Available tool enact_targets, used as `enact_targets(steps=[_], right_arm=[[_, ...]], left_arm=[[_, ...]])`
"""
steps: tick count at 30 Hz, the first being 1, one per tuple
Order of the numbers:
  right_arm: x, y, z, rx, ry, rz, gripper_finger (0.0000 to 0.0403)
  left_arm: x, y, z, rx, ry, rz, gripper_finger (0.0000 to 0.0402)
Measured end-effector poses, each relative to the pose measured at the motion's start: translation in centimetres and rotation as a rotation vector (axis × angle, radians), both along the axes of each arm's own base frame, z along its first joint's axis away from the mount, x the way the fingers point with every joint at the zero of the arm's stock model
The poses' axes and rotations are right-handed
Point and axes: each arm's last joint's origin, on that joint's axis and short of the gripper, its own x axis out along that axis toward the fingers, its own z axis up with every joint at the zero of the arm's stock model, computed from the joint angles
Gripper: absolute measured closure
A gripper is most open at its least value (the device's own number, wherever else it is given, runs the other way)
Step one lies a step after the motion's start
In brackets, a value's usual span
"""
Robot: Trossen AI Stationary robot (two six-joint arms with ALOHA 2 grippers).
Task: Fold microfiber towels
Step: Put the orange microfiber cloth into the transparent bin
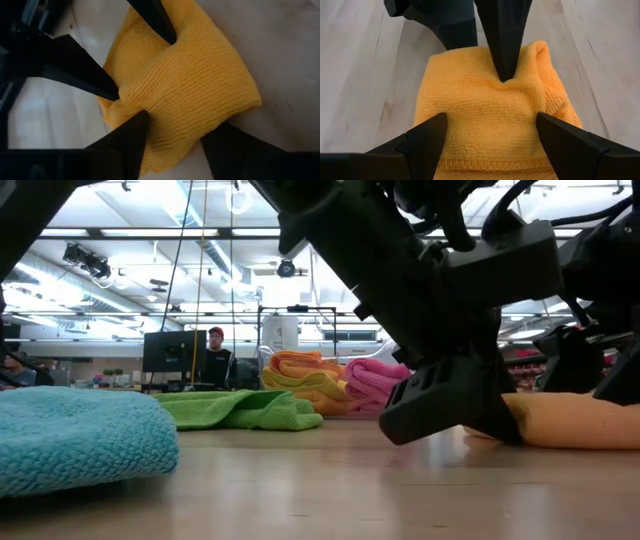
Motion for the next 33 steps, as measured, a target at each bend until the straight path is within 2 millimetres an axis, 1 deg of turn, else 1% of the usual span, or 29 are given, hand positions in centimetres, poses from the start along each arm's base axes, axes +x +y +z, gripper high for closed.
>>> enact_targets(steps=[9, 11, 14, 16, 19, 22, 26, 29, 33], right_arm=[[0.0, 0.0, 0.0, -0.029, -0.001, 0.033, 0.0086], [-0.1, 0.0, 0.2, -0.045, -0.003, 0.045, 0.0086], [0.1, 0.1, 0.9, -0.090, 0.012, 0.044, 0.0091], [0.3, 0.5, 1.5, -0.130, 0.022, 0.066, 0.0097], [0.5, 1.9, 2.7, -0.201, -0.013, 0.132, 0.0108], [0.4, 3.5, 4.1, -0.288, -0.079, 0.198, 0.0117], [0.0, 5.4, 5.5, -0.357, -0.157, 0.254, 0.0120], [-0.3, 6.0, 5.7, -0.391, -0.183, 0.248, 0.0120], [-0.4, 6.6, 4.7, -0.446, -0.175, 0.218, 0.0120]], left_arm=[[0.1, 0.0, -0.2, -0.096, -0.023, 0.045, 0.0360], [0.1, 0.1, -0.1, -0.130, -0.028, 0.057, 0.0382], [0.1, 0.1, 0.4, -0.176, -0.033, 0.068, 0.0382], [-0.1, 0.1, 1.1, -0.221, -0.041, 0.087, 0.0371], [-0.2, 0.3, 2.6, -0.318, -0.051, 0.106, 0.0357], [-0.3, 0.4, 3.6, -0.401, -0.063, 0.134, 0.0360], [-0.4, 0.4, 4.0, -0.448, -0.072, 0.174, 0.0374], [-0.3, 0.5, 4.2, -0.488, -0.083, 0.212, 0.0372], [0.0, 0.8, 4.5, -0.573, -0.106, 0.241, 0.0360]])
